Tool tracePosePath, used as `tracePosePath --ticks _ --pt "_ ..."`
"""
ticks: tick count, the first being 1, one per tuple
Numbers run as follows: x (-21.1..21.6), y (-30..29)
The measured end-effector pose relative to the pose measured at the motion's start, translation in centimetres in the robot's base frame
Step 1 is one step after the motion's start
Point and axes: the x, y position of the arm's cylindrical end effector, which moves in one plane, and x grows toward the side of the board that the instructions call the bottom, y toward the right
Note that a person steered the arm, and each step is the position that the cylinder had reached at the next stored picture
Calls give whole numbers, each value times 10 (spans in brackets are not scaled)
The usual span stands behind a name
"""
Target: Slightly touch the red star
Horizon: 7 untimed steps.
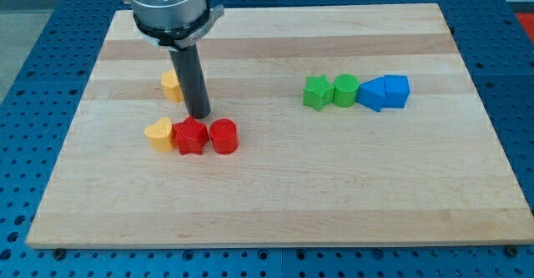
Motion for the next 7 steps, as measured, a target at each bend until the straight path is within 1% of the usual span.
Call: tracePosePath --ticks 1,7 --pt "0 -13" --pt "16 -10"
